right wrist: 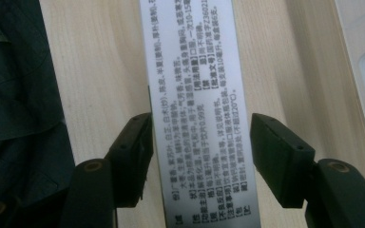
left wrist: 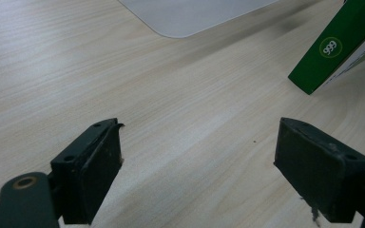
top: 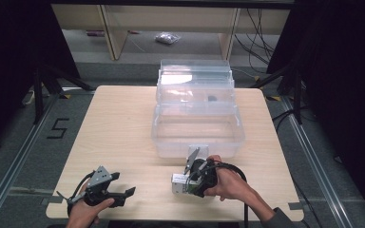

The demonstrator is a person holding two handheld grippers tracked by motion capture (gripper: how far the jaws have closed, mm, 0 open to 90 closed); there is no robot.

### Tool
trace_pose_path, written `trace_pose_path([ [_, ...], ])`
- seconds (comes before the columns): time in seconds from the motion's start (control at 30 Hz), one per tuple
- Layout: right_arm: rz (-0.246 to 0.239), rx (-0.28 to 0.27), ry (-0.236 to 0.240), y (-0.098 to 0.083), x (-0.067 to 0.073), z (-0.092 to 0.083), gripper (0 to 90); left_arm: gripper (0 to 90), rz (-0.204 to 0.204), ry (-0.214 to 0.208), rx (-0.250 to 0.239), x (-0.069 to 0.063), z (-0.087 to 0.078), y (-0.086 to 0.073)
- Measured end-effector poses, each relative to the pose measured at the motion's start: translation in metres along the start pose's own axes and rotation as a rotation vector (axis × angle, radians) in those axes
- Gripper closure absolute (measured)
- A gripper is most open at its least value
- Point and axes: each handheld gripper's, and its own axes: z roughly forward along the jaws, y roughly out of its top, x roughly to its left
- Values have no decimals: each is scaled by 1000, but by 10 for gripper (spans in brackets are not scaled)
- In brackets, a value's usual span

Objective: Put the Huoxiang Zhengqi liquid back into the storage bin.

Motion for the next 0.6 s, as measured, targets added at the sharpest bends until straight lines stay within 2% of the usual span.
trace_pose_path([
  [0.1, -50, 11, 1, 2, -2, 0, 487, 152, 0, 0, 1, 0, 0, 0],
  [0.2, -45, 21, -1, 2, -2, 0, 530, 152, 2, -1, 1, 0, 0, 0],
  [0.23, -70, 31, 9, 3, -3, 1, 579, 152, 2, -1, 1, 0, 0, 0],
  [0.3, -85, 42, 10, 4, -2, 2, 608, 152, 6, 1, 6, 1, 0, 0],
  [0.4, -93, 55, 11, 5, -1, 1, 627, 152, 5, -2, 4, 1, 0, 0],
  [0.43, -111, 60, 9, 6, -2, 1, 639, 152, 6, -3, 3, 1, 0, 0],
  [0.47, -102, 71, -5, 7, 0, 0, 643, 152, 8, -1, 9, 1, 0, 0],
  [0.5, -135, 76, 3, 8, -2, 0, 645, 152, 5, -1, 5, 1, 0, 0],
  [0.53, -114, 82, 0, 8, -1, -1, 647, 152, 4, 0, 6, 1, 0, 0],
  [0.6, -119, 93, 1, 7, -1, -2, 649, 152, 1, -2, 3, 1, 0, 0],
])
